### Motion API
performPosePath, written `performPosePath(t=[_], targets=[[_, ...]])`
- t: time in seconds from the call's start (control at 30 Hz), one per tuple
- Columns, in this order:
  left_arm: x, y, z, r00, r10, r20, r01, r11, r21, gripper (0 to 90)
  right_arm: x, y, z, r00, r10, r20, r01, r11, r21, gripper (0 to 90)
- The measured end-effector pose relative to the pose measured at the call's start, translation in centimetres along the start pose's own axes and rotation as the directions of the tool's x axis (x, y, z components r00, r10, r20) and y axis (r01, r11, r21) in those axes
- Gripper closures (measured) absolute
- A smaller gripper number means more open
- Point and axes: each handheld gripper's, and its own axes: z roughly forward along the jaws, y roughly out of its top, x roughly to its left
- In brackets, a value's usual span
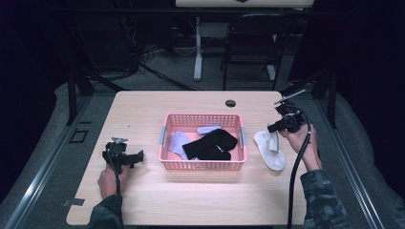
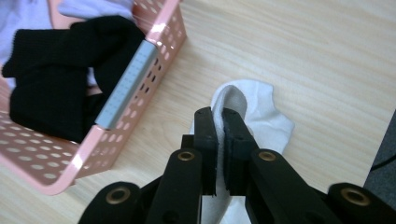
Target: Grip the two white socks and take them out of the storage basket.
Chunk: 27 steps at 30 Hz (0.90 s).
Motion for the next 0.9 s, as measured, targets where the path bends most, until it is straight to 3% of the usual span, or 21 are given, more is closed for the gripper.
performPosePath(t=[0.4, 0.67, 0.9], targets=[[0.0, 0.0, 0.0, 1.0, 0.0, 0.0, 0.0, 1.0, 0.0, 0.7, -1.6, -1.3, 2.6, 0.9982, 0.061, -0.001, -0.061, 0.997, 0.046, 86.0], [0.0, 0.0, 0.0, 1.0, 0.0, 0.0, 0.0, 1.0, 0.0, 0.7, -2.6, -2.3, 5.2, 0.996, 0.089, 0.01, -0.089, 0.991, 0.095, 85.8], [0.0, 0.0, 0.0, 1.0, 0.0, 0.0, 0.0, 1.0, 0.0, 0.7, -3.3, -3.1, 6.8, 0.9921, 0.125, 0.014, -0.126, 0.987, 0.096, 83.6]])
